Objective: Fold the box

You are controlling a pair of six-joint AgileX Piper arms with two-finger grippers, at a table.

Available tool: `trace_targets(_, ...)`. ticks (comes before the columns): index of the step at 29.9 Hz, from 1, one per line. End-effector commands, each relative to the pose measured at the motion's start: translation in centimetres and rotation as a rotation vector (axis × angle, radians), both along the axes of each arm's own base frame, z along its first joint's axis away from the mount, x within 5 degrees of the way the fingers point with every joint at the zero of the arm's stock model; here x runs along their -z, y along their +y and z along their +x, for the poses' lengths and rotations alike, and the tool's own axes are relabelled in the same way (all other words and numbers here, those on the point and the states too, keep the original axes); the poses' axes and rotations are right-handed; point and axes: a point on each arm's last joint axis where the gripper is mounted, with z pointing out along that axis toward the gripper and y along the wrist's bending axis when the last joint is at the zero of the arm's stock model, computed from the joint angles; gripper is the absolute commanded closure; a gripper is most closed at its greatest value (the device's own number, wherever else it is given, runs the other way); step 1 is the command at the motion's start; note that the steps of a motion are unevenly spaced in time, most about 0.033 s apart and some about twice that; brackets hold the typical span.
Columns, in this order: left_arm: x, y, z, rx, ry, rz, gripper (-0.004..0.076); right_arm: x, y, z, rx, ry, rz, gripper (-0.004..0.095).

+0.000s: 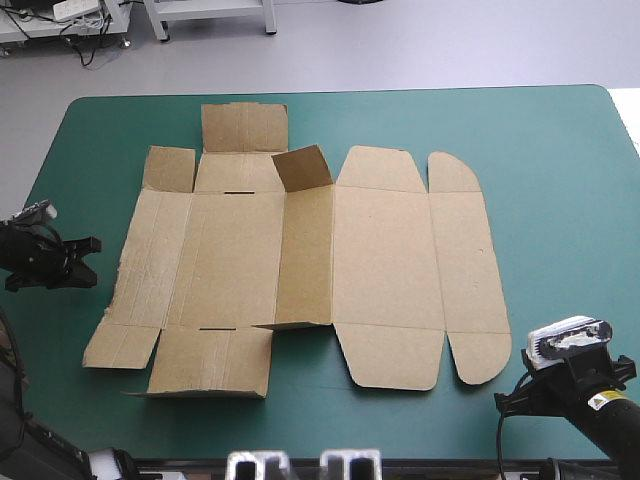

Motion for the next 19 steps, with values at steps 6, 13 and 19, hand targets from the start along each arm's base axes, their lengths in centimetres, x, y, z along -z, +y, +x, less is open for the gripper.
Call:
trace_targets(6,-1.8,-0.9,0.0,-0.006,-0.020,-0.099,0.0230,-1.0,0.0,0.4,0.007,-0.067,0.003,0.0932)
trace_targets(13,-0.9,-1.0,0.8,-0.034,-0.021,-0.168,0.0211,-1.0,0.0,0.4,0.007,-0.067,0.003,0.0932)
trace_targets(19,-0.2,-0.9,1.0,-0.037,-0.005,-0.185,0.0260,-1.0,0.0,0.4,0.009,-0.066,0.005,0.0932)
